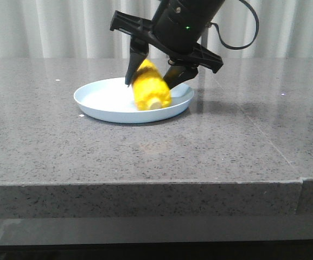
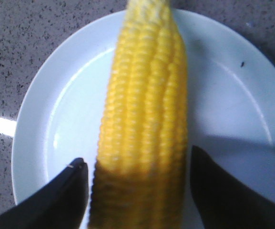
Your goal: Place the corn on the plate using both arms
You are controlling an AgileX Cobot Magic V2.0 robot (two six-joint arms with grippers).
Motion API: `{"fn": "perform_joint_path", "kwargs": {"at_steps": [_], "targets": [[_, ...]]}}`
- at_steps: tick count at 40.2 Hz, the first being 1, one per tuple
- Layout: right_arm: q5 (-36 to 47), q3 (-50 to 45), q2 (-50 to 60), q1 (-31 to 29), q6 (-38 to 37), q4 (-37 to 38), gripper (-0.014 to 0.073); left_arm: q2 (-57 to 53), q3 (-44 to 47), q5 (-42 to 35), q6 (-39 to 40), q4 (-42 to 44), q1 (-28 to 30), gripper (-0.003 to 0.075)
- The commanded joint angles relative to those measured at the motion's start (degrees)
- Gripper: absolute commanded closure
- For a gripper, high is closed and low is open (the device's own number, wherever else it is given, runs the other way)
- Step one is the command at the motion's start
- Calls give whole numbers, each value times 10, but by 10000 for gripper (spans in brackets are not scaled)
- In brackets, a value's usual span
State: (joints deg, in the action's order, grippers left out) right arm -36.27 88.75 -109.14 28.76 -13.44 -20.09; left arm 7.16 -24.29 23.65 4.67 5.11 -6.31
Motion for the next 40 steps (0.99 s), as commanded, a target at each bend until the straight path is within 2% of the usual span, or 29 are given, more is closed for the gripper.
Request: {"fn": "perform_joint_path", "kwargs": {"at_steps": [1,12,20,24,34,40], "targets": [[26,21,31,-1,0,-10,43,8,-14,-44,1,0,1,741],[18,21,67,-11,0,-8,46,8,-14,-44,1,0,1,741],[-39,21,131,-43,17,-6,71,8,-14,-44,1,0,1,741],[-67,21,162,-59,35,-3,152,8,-14,-44,1,0,1,741],[-113,21,208,-97,38,2,443,8,-14,-44,1,0,1,741],[-154,21,224,-114,38,41,555,8,-14,-44,1,0,1,741]]}}
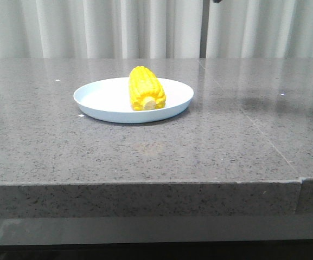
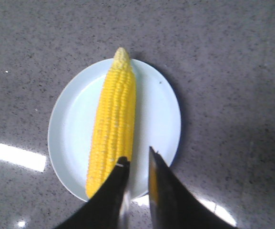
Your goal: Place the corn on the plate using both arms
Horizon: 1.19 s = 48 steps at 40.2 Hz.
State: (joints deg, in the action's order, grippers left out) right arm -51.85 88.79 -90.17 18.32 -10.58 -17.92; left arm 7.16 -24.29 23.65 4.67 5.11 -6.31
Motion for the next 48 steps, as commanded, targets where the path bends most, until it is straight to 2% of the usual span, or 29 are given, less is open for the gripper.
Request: {"fn": "perform_joint_path", "kwargs": {"at_steps": [1,8,16,26,31,48], "targets": [[-10,20,38,-12,9,27,568,8,-14,-44,1,0,1,741],[-44,5,73,-23,9,85,690,8,-14,-44,1,0,1,741],[-49,-69,136,-36,9,121,679,8,-14,-44,1,0,1,741],[-35,-193,236,-126,16,127,679,8,-14,-44,1,0,1,741],[25,-264,301,-145,16,130,681,8,-14,-44,1,-1,1,741],[245,-550,586,-145,39,223,685,8,-14,-44,1,-1,1,741]]}}
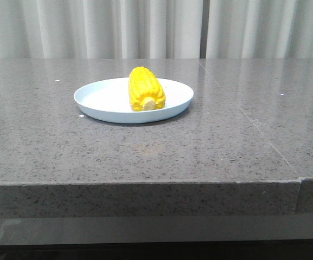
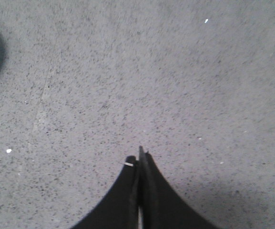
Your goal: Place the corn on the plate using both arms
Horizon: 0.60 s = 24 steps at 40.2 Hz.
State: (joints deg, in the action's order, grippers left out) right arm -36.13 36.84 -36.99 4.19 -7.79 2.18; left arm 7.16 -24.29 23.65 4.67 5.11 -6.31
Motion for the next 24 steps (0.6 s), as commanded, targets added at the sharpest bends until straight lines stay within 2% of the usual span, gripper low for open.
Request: {"fn": "perform_joint_path", "kwargs": {"at_steps": [1,11,24], "targets": [[98,-38,64,-4,11,24,685,8,-14,-44,1,-1,1,741],[174,-127,201,-4,11,30,685,8,-14,-44,1,-1,1,741],[179,-131,219,-4,11,30,685,8,-14,-44,1,-1,1,741]]}}
